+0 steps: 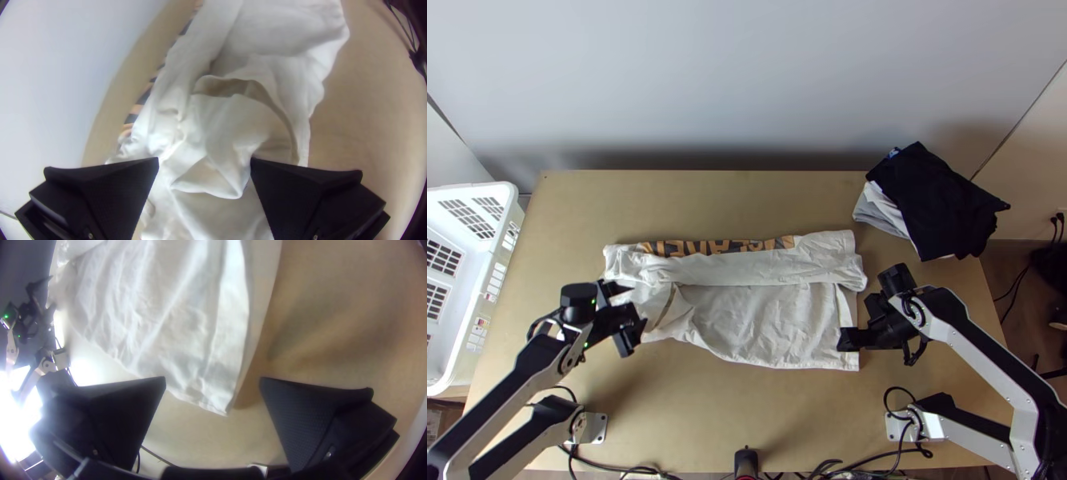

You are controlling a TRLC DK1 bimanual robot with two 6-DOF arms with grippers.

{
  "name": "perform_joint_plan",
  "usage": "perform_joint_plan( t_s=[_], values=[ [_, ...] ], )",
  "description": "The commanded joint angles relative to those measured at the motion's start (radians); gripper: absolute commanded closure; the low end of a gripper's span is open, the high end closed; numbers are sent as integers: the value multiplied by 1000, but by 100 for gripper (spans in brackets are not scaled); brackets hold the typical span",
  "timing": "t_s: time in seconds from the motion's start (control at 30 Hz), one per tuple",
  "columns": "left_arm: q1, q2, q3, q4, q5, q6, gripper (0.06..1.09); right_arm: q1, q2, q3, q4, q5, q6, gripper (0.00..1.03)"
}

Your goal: Fold the t-shirt

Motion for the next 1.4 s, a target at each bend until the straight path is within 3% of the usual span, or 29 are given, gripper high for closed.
perform_joint_plan(
  t_s=[0.0,0.33,0.57,0.83,0.9,1.1,1.23,1.37],
  values=[
    [5,137,74,47,3,-96,10,-4,0,-3,2,1,1,5],
    [89,290,207,-73,78,-196,10,-9,2,-7,3,1,1,5],
    [206,531,450,-393,256,-292,10,-9,2,-7,6,1,1,5],
    [245,555,480,-396,282,-295,10,-12,17,7,6,1,15,5],
    [245,555,479,-398,283,-295,10,-41,65,18,-11,-1,61,5],
    [245,549,480,-396,282,-291,10,-173,209,20,-60,-7,35,5],
    [245,545,480,-395,282,-286,10,-141,227,13,-78,-13,1,13],
    [244,545,480,-392,280,-282,10,-24,215,20,-80,-38,7,29]
  ],
)
